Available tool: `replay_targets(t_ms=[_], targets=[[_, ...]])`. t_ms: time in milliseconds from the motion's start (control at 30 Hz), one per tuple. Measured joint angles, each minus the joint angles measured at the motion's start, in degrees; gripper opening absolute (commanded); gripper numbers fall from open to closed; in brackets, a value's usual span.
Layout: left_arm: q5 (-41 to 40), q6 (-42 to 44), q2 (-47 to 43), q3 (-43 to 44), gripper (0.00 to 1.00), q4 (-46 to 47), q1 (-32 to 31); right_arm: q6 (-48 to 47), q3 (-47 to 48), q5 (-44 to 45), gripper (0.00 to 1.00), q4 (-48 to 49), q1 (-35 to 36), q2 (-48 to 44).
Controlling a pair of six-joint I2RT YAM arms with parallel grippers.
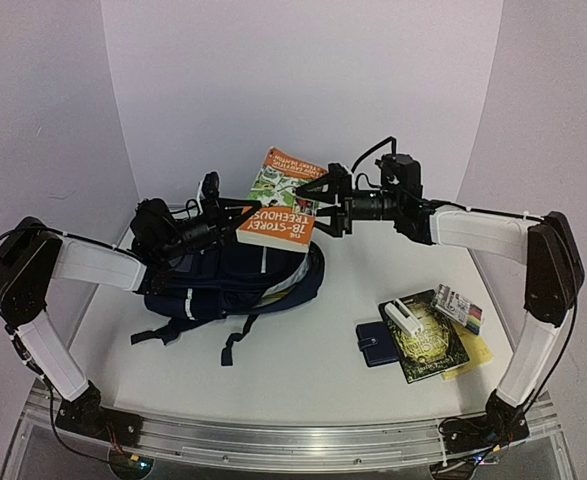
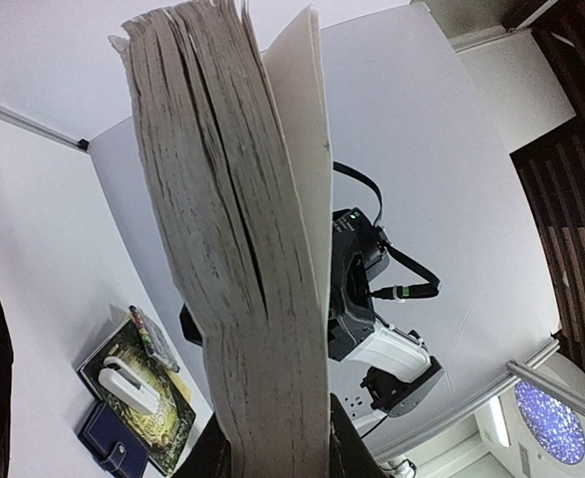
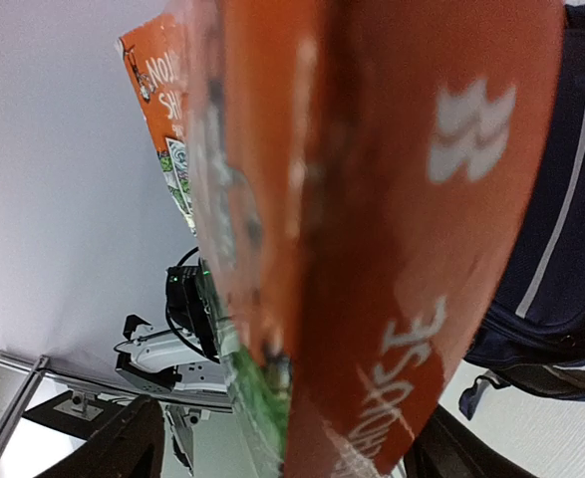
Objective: Pack the student bag
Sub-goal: Pick up the book from the center of the board.
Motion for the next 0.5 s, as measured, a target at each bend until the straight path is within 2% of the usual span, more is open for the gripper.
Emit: replay_targets(t_ms=[100,267,367,433,467,500], targets=[[-0.3,0.1,0.7,0.3,0.0,0.0,-0.3,0.3,-0.2,0.7,0.46,0.4,0.3,0.1],[-0.8,1.6,0.9,1.7,0.0,-1.4,-1.3,0.7,-0.2,2.1,0.35,0.5,0.2,0.3],[-1.7,2.9,0.9,2.3,0.04,-3.9,-1.6,0.8,-0.2,2.0,0.2,1.0,-0.1,0.8],[-2.3,3.7,0.7,2.7,0.12,-6.4,-1.7,0.5,-0.2,1.8,0.06,1.4,-0.4,1.1],[-2.5,4.1,0.5,3.0,0.23,-7.8,-1.7,0.7,-0.2,1.6,0.01,1.5,-0.5,1.2],[-2.6,4.6,0.2,3.3,0.32,-9.2,-1.8,0.8,-0.2,1.4,0.0,1.6,-0.7,1.3]])
